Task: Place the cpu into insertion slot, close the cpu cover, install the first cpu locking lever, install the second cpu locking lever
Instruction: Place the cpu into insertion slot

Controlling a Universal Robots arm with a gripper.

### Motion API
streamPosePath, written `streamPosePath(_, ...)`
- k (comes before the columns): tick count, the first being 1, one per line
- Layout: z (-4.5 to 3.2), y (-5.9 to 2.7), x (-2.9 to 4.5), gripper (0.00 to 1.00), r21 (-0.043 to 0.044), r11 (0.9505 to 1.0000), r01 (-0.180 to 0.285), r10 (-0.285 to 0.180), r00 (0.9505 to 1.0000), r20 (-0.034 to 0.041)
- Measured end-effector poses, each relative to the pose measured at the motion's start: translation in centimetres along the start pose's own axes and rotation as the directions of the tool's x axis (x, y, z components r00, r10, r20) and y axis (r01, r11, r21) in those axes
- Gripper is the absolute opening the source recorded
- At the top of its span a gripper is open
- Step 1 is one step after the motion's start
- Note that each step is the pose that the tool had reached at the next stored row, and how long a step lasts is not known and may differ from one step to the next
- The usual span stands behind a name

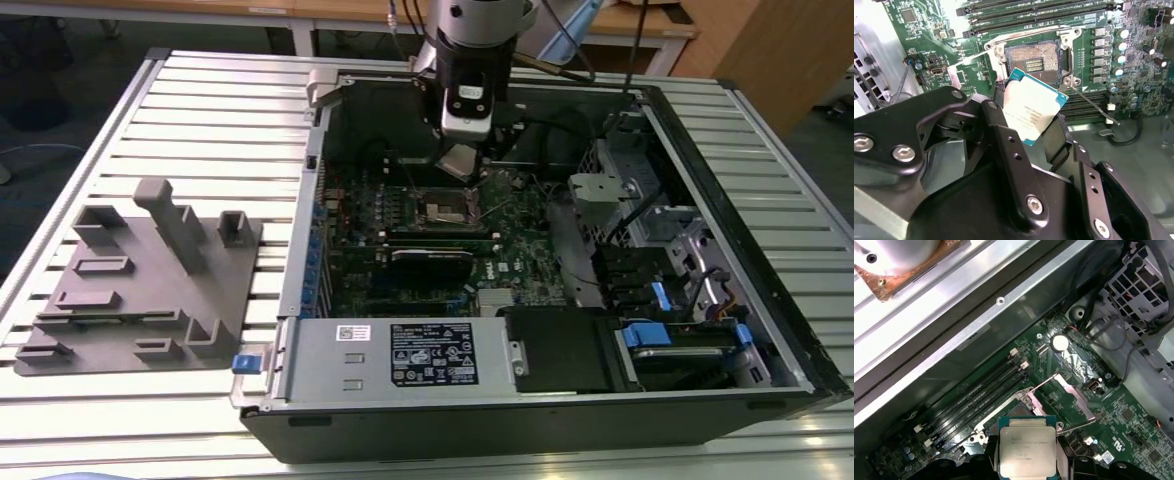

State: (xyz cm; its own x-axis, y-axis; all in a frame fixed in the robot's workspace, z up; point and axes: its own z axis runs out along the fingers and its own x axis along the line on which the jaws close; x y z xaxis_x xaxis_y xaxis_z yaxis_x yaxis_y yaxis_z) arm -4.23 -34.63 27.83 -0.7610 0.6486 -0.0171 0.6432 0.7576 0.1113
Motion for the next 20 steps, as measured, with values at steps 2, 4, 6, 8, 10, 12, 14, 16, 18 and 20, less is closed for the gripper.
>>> streamPosePath(2, 0.01, 0.00, 0.01, 0.54, -0.0001, 1.0000, 0.000, 0.000, 1.0000, 0.0001)
streamPosePath(4, 0.00, 0.00, 0.01, 0.54, -0.0001, 1.0000, 0.000, 0.000, 1.0000, 0.0001)
streamPosePath(6, 0.00, 0.00, 0.01, 0.54, 0.0000, 1.0000, 0.000, 0.000, 1.0000, 0.0001)
streamPosePath(8, 0.00, 0.00, 0.01, 0.54, 0.0000, 1.0000, -0.001, 0.001, 1.0000, 0.0001)
streamPosePath(10, 0.00, 0.00, 0.01, 0.54, 0.0000, 1.0000, -0.001, 0.001, 1.0000, 0.0001)
streamPosePath(12, 0.00, 0.00, 0.01, 0.54, 0.0000, 1.0000, -0.004, 0.004, 1.0000, 0.0005)
streamPosePath(14, 0.01, 0.00, 0.01, 0.54, 0.0003, 0.9998, -0.021, 0.021, 0.9998, 0.0024)
streamPosePath(16, 0.01, 0.00, 0.01, 0.54, 0.0007, 0.9985, -0.055, 0.055, 0.9985, 0.0062)
streamPosePath(18, 0.01, 0.00, 0.01, 0.54, 0.0011, 0.9959, -0.090, 0.090, 0.9958, 0.0102)
streamPosePath(20, 0.01, 0.00, 0.01, 0.54, 0.0012, 0.9918, -0.128, 0.128, 0.9917, 0.0145)
